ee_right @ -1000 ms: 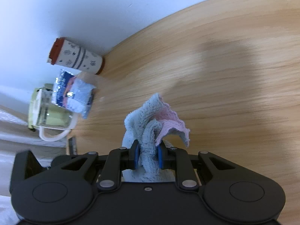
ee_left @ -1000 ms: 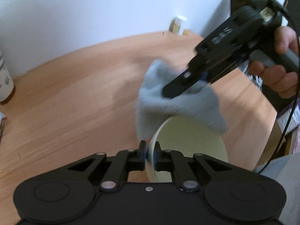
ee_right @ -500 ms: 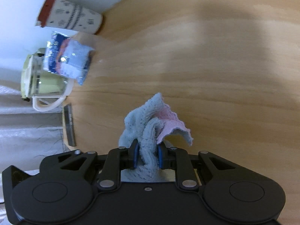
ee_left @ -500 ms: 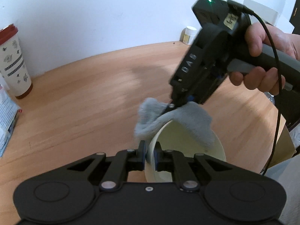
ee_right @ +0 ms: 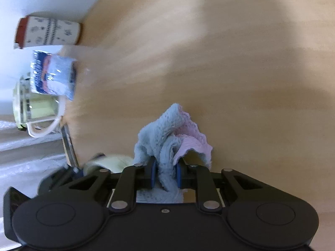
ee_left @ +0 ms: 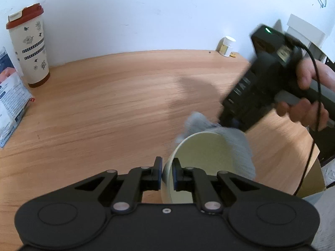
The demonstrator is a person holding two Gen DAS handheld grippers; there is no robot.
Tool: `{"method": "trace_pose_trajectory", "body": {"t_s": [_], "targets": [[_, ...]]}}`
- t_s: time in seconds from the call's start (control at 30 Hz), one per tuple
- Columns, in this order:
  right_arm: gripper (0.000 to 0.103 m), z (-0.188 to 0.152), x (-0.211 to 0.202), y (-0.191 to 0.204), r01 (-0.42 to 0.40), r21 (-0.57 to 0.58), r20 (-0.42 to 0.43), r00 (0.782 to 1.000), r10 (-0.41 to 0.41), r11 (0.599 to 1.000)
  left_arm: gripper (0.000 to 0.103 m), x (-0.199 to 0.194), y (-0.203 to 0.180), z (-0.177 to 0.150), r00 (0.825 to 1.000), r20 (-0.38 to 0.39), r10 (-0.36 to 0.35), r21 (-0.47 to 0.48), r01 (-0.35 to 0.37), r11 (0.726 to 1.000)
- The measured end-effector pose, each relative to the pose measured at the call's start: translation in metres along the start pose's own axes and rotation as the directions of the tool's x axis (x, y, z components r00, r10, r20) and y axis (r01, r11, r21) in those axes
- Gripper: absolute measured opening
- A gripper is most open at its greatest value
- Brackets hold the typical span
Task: Clean bowl
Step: 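Grip the bowl rim with the left gripper while the right gripper wipes the outer wall with the towel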
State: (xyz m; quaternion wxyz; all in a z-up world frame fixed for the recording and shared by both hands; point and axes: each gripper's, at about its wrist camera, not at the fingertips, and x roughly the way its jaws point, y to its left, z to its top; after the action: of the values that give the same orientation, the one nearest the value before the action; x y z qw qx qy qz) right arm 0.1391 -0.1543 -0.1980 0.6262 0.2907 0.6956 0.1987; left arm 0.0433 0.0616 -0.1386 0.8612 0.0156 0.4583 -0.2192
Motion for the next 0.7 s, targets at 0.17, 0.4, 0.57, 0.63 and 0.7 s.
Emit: {"method": "trace_pose_trajectory", "body": {"t_s": [0.17,0.4,0.57,0.63,0.7], "targets": [[0.022,0.007,0.01,0.033,-0.036,-0.091,0.01,0.999,0.037,0.995,0.009,0.001,-0.005,0.001,1.0,-0.005,-0.002,0.015,0.002,1.0],[0.022,-0.003,0.003,0.004,-0.054,0.005,0.047,0.997,0.053,0.999,0.009,0.005,-0.003,0.0,1.0,-0.024,0.008,-0.023,-0.008,1.0],[0.022,-0.023,-0.004,-0.033,-0.063,0.11,0.066,0.996,0.056,0.992,0.009,0.006,0.002,0.001,0.999,-0.033,0.006,-0.06,-0.008,0.998],[0.022,-0.037,-0.006,-0.044,-0.078,0.144,0.072,0.995,0.068,0.986,0.009,0.006,0.003,0.001,0.999,-0.035,0.007,-0.068,-0.009,0.998],[0.022,-0.042,-0.006,-0.048,-0.086,0.159,0.076,0.994,0.075,0.984,0.009,0.008,0.006,0.003,0.999,-0.037,0.002,-0.079,-0.005,0.997]]}}
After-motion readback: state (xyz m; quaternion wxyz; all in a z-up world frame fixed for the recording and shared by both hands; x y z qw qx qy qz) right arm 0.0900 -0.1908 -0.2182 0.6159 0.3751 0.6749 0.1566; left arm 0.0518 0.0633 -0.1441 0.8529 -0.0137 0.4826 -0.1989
